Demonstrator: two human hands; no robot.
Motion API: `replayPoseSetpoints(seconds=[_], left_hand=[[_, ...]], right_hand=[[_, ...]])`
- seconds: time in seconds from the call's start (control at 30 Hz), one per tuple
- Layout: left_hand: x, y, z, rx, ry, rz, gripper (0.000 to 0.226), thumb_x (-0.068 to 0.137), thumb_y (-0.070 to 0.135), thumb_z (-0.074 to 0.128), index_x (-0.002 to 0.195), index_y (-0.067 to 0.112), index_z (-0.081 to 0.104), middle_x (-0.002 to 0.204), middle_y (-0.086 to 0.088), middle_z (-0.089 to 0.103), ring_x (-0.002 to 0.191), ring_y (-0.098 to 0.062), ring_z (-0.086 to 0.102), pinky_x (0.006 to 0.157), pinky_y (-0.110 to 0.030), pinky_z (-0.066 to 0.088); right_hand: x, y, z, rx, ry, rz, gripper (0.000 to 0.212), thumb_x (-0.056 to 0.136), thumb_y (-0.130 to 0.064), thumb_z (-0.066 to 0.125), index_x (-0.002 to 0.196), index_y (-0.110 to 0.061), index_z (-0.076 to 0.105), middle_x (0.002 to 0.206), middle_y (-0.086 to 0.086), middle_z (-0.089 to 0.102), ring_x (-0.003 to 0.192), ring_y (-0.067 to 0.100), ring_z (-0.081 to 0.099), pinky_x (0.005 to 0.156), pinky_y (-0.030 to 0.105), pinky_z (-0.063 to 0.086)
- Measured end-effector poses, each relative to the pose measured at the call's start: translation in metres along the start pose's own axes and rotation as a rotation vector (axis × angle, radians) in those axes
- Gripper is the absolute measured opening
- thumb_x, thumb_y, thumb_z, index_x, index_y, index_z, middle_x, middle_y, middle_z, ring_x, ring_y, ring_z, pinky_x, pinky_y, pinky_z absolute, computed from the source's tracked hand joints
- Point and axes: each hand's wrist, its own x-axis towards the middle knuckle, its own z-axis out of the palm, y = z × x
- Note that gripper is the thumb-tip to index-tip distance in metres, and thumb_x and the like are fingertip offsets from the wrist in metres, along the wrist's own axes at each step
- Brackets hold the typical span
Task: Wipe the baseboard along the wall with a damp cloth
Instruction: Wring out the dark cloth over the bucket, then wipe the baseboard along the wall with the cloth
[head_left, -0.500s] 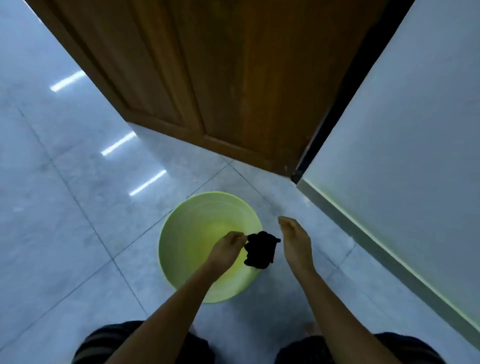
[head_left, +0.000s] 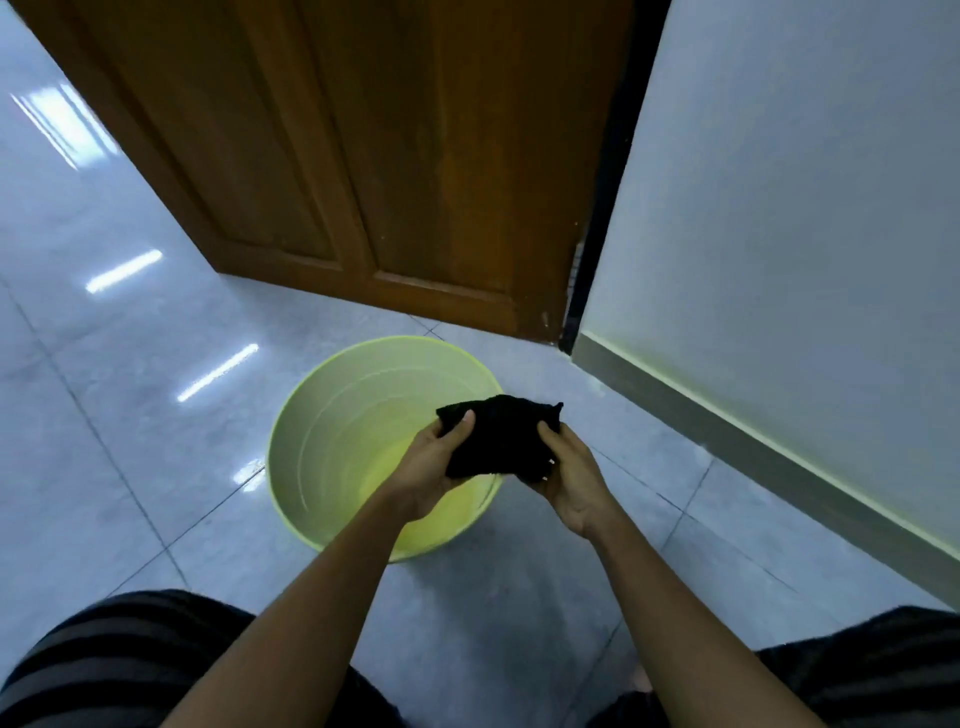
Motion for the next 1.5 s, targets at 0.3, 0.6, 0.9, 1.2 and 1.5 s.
replayPoseSetpoints(seconds=[0.3,0.6,0.9,1.2,1.5], left_hand=[[-0.108,0.113,0.052,0.493,0.087,0.515,0.023,0.095,0.032,0.053,0.104,0.013,0.063,0.099,-0.002,0.068,0.096,-0.021,0.064,0.078,-0.031,0.053],[-0.186,0.182,0.167,0.804,-0.167,0.76,0.019,0.095,0.032,0.054,0.085,0.019,0.064,0.084,0.003,0.067,0.077,-0.008,0.064,0.062,-0.016,0.048],[-0.121,0.183,0.203,0.746,-0.076,0.807,0.036,0.098,0.036,0.045,0.124,0.015,0.057,0.123,-0.003,0.061,0.113,-0.018,0.054,0.092,-0.031,0.043],[0.055,0.038,0.169,0.986,-0.056,0.297,0.035,0.1,0.027,0.038,0.119,0.003,0.056,0.123,-0.018,0.059,0.109,-0.028,0.056,0.092,-0.035,0.044],[0.19,-0.143,0.122,1.433,0.109,0.156,0.06,0.1,0.041,0.029,0.151,0.015,0.011,0.161,-0.01,0.004,0.148,-0.027,0.007,0.118,-0.041,0.011]], right_hand=[[-0.122,-0.084,0.013,0.225,-0.209,-0.161,0.043,0.095,-0.039,0.041,0.123,-0.013,0.061,0.118,0.013,0.067,0.104,0.031,0.065,0.083,0.043,0.056],[-0.205,-0.145,0.031,0.275,-0.456,-0.145,0.044,0.081,-0.041,0.066,0.107,-0.007,0.071,0.104,0.015,0.072,0.096,0.032,0.067,0.083,0.05,0.056],[-0.241,-0.216,-0.024,0.094,-0.533,-0.166,0.073,0.082,-0.054,0.051,0.143,-0.013,0.044,0.146,0.017,0.046,0.115,0.035,0.062,0.083,0.044,0.056],[-0.12,-0.223,-0.083,-0.496,0.045,-0.095,0.033,0.097,-0.022,0.045,0.128,-0.016,0.053,0.116,0.01,0.066,0.074,0.022,0.073,0.053,0.032,0.046],[0.107,-0.128,-0.126,-1.472,-0.039,-0.136,0.046,0.099,-0.023,0.038,0.143,-0.034,0.036,0.075,0.0,0.058,0.061,0.013,0.059,0.059,0.023,0.05]])
